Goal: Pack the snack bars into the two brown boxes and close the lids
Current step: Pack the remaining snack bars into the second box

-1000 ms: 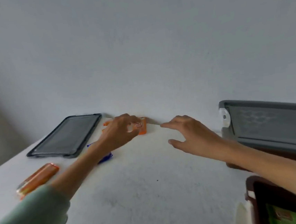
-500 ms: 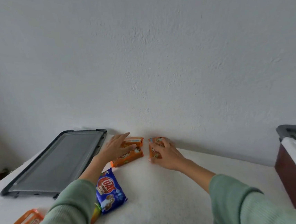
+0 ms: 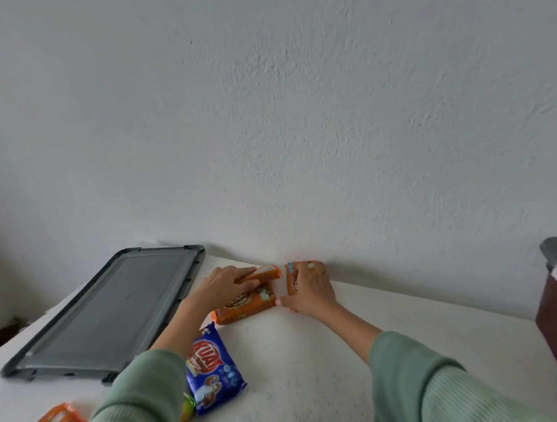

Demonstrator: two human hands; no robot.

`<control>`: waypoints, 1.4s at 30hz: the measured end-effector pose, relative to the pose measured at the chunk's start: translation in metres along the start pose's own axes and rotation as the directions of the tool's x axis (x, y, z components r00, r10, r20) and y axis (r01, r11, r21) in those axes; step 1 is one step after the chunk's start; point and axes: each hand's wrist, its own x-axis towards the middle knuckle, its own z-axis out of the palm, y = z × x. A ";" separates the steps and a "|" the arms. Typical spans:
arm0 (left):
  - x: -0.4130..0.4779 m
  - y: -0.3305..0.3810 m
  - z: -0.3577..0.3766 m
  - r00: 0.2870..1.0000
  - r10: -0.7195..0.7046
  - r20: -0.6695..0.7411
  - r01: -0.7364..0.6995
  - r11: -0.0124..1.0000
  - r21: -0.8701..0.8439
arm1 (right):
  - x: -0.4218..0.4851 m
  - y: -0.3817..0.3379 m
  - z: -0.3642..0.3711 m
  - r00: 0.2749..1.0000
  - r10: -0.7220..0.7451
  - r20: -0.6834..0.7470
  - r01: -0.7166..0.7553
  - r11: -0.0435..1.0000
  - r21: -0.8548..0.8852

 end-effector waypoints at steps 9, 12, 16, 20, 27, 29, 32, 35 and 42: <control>-0.030 0.028 -0.003 0.980 -0.014 -0.196 0.027 0.998 0.062 | -0.038 0.006 -0.024 0.971 0.093 0.221 -0.054 0.982 -0.180; -0.045 0.039 -0.011 0.974 0.036 -0.224 -0.018 0.997 0.080 | -0.060 0.009 -0.050 0.968 0.056 0.247 -0.009 0.983 -0.185; -0.072 0.070 -0.032 0.962 0.142 -0.234 -0.120 0.987 0.107 | -0.099 0.011 -0.108 0.988 -0.032 0.153 0.047 0.994 -0.096; -0.111 0.128 -0.057 0.933 0.249 -0.261 -0.222 0.967 0.128 | -0.154 0.022 -0.173 0.992 -0.126 0.026 0.126 0.992 -0.007; -0.193 0.265 -0.076 0.833 0.504 -0.230 -0.466 0.862 0.200 | -0.288 0.098 -0.267 0.978 -0.202 -0.052 0.200 0.979 -0.047; -0.216 0.306 -0.071 0.792 0.575 -0.207 -0.544 0.817 0.190 | -0.330 0.123 -0.284 0.980 -0.193 -0.041 0.190 0.979 -0.068; -0.244 0.359 -0.049 0.734 0.661 -0.153 -0.638 0.749 0.179 | -0.390 0.157 -0.300 0.986 -0.163 -0.022 0.160 0.982 -0.095; -0.270 0.398 -0.018 0.679 0.729 -0.083 -0.719 0.684 0.125 | -0.439 0.194 -0.304 0.990 -0.140 0.016 0.141 0.986 -0.087; -0.325 0.417 0.055 0.587 0.790 0.176 -0.808 0.584 0.076 | -0.513 0.266 -0.271 0.963 -0.131 0.235 0.150 0.987 -0.063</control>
